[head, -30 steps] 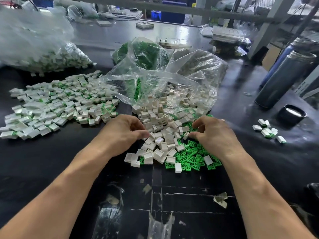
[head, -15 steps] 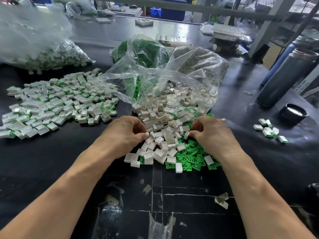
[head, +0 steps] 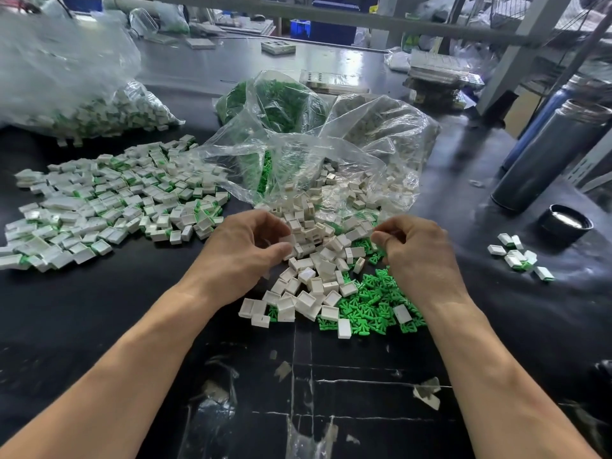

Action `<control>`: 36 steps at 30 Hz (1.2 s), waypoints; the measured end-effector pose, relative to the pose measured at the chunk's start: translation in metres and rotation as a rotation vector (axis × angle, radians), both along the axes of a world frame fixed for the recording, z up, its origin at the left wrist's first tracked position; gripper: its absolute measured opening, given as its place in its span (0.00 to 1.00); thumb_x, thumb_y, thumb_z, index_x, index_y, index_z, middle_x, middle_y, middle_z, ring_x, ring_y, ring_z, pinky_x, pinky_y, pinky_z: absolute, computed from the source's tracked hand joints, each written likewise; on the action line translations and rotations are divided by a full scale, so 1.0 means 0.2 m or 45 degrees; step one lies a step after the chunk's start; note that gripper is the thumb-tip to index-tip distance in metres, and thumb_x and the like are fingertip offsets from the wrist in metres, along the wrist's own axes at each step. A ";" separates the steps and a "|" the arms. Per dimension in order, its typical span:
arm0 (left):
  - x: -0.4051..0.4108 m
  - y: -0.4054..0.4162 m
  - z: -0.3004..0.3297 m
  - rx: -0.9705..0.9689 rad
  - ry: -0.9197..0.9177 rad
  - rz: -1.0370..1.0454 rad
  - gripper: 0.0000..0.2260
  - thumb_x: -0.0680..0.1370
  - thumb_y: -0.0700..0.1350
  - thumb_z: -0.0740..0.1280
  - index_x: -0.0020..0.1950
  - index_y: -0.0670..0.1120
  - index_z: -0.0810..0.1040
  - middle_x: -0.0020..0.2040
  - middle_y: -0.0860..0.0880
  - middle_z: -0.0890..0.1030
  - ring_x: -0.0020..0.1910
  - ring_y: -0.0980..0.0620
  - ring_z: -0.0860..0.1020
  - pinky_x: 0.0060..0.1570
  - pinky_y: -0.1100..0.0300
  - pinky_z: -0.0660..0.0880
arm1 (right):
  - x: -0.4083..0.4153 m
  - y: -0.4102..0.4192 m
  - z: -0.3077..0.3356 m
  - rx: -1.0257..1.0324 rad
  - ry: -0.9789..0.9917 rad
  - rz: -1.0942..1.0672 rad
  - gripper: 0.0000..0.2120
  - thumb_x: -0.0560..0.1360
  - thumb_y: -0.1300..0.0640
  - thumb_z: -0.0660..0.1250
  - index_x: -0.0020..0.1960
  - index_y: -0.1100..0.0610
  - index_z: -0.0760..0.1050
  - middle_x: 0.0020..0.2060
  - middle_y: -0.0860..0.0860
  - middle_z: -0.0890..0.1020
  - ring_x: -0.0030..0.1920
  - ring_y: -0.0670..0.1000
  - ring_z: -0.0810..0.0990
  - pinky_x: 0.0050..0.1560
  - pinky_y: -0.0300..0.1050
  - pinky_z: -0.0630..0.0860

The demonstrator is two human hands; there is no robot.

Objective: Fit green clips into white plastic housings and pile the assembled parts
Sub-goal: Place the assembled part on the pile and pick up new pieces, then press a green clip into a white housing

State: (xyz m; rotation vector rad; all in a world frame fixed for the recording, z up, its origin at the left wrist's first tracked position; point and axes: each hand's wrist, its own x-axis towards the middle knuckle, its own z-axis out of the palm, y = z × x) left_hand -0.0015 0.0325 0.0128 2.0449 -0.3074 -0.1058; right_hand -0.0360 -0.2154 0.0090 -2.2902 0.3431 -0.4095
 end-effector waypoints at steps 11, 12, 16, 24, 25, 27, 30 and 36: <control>-0.02 -0.06 0.02 -0.627 0.176 -0.153 0.10 0.73 0.38 0.74 0.53 0.42 0.82 0.46 0.42 0.87 0.44 0.48 0.85 0.46 0.57 0.82 | -0.01 0.13 0.00 0.765 -0.180 0.236 0.13 0.78 0.70 0.70 0.49 0.52 0.84 0.39 0.49 0.88 0.38 0.50 0.87 0.39 0.37 0.82; -0.02 -0.06 0.03 -0.661 0.184 -0.154 0.11 0.72 0.38 0.74 0.54 0.41 0.81 0.46 0.41 0.87 0.44 0.46 0.85 0.45 0.56 0.83 | -0.02 0.14 0.00 0.764 -0.187 0.261 0.14 0.78 0.70 0.70 0.47 0.52 0.84 0.39 0.49 0.88 0.38 0.49 0.87 0.37 0.35 0.80; -0.04 -0.07 0.03 -0.732 0.160 -0.151 0.13 0.73 0.39 0.73 0.58 0.43 0.82 0.48 0.37 0.85 0.43 0.43 0.84 0.46 0.52 0.83 | -0.03 0.17 -0.01 0.783 -0.226 0.349 0.14 0.79 0.69 0.68 0.47 0.50 0.83 0.39 0.51 0.87 0.37 0.51 0.86 0.36 0.40 0.81; -0.03 -0.07 0.01 -0.731 0.223 -0.092 0.15 0.71 0.42 0.75 0.57 0.42 0.85 0.44 0.39 0.86 0.40 0.46 0.84 0.47 0.53 0.84 | -0.02 0.18 -0.03 0.786 -0.255 0.393 0.13 0.78 0.70 0.70 0.50 0.52 0.84 0.38 0.52 0.86 0.36 0.50 0.83 0.38 0.41 0.81; -0.03 -0.08 0.01 -0.751 0.252 -0.068 0.15 0.70 0.43 0.75 0.56 0.41 0.85 0.43 0.40 0.86 0.39 0.47 0.84 0.46 0.53 0.84 | -0.02 0.18 -0.03 0.775 -0.232 0.398 0.12 0.78 0.69 0.71 0.52 0.52 0.84 0.39 0.51 0.86 0.37 0.49 0.84 0.39 0.41 0.82; -0.03 -0.09 0.00 -0.792 0.311 -0.013 0.17 0.68 0.44 0.76 0.55 0.39 0.85 0.41 0.41 0.86 0.37 0.48 0.83 0.44 0.54 0.84 | -0.01 0.19 -0.04 0.734 -0.172 0.407 0.12 0.77 0.68 0.73 0.55 0.53 0.84 0.42 0.49 0.87 0.40 0.49 0.85 0.43 0.42 0.83; -0.02 -0.09 -0.01 -0.814 0.381 0.001 0.19 0.66 0.42 0.77 0.56 0.39 0.84 0.41 0.41 0.86 0.38 0.48 0.84 0.44 0.57 0.85 | -0.02 0.18 -0.05 0.704 -0.144 0.412 0.11 0.79 0.65 0.72 0.58 0.54 0.83 0.41 0.49 0.87 0.39 0.49 0.86 0.43 0.42 0.83; -0.02 -0.10 -0.02 -0.748 0.338 -0.008 0.13 0.70 0.40 0.75 0.54 0.39 0.84 0.39 0.43 0.85 0.35 0.50 0.83 0.40 0.59 0.84 | -0.03 0.19 -0.04 0.768 -0.175 0.424 0.07 0.84 0.61 0.65 0.54 0.57 0.83 0.39 0.53 0.86 0.35 0.52 0.83 0.36 0.47 0.83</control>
